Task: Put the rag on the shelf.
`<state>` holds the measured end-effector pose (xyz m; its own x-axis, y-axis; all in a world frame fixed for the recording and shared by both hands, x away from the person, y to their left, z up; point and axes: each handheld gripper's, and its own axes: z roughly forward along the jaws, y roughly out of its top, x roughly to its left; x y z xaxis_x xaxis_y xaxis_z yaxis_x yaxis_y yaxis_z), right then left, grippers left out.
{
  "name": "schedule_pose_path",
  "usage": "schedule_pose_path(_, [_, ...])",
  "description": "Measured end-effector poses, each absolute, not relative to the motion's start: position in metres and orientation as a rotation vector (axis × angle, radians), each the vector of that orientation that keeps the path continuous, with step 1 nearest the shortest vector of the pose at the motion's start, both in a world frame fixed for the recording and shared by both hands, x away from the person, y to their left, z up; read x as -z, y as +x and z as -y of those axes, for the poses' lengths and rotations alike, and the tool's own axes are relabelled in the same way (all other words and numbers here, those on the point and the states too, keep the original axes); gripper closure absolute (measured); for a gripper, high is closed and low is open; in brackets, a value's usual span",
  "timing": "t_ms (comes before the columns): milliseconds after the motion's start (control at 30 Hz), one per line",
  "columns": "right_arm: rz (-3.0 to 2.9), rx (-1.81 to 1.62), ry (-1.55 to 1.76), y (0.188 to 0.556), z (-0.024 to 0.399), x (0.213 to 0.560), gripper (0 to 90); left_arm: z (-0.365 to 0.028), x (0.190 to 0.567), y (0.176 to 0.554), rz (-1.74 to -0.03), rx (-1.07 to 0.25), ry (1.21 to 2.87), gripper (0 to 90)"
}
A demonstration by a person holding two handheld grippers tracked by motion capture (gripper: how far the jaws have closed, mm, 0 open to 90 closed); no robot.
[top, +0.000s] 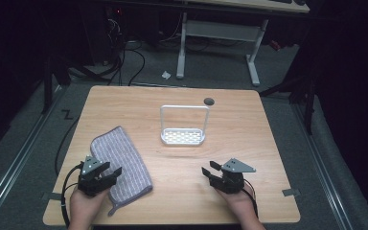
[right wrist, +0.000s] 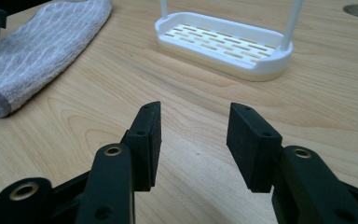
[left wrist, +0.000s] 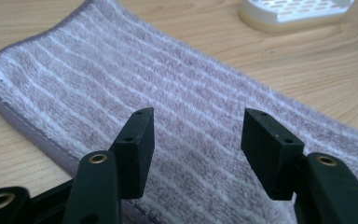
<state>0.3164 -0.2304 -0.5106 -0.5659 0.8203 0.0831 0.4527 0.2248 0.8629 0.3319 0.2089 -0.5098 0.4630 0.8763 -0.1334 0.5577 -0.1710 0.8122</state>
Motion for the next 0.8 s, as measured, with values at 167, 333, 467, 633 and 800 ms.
schedule_pose_path(167, [-2.110, -1.272, 1.189, 0.315, 0.233, 0.512, 55.2, -0.213, 0.507, 0.331, -1.209, -0.441, 1.826, 44.6])
schedule_pose_path(333, [-2.108, -1.262, 1.194, 0.317, 0.230, 0.514, 55.4, -0.215, 0.514, 0.331, -1.225, -0.415, 1.872, 62.3])
schedule_pose_path(467, [-2.132, -1.263, 1.173, 0.318, 0.226, 0.514, 55.2, -0.215, 0.529, 0.340, -1.295, -0.391, 1.968, 85.9])
schedule_pose_path(633, [-2.146, -1.265, 1.178, 0.320, 0.225, 0.516, 54.7, -0.211, 0.530, 0.339, -1.229, -0.435, 2.011, 89.9])
schedule_pose_path(800, [-2.147, -1.266, 1.170, 0.320, 0.225, 0.516, 55.9, -0.207, 0.531, 0.332, -1.184, -0.357, 2.010, 89.9])
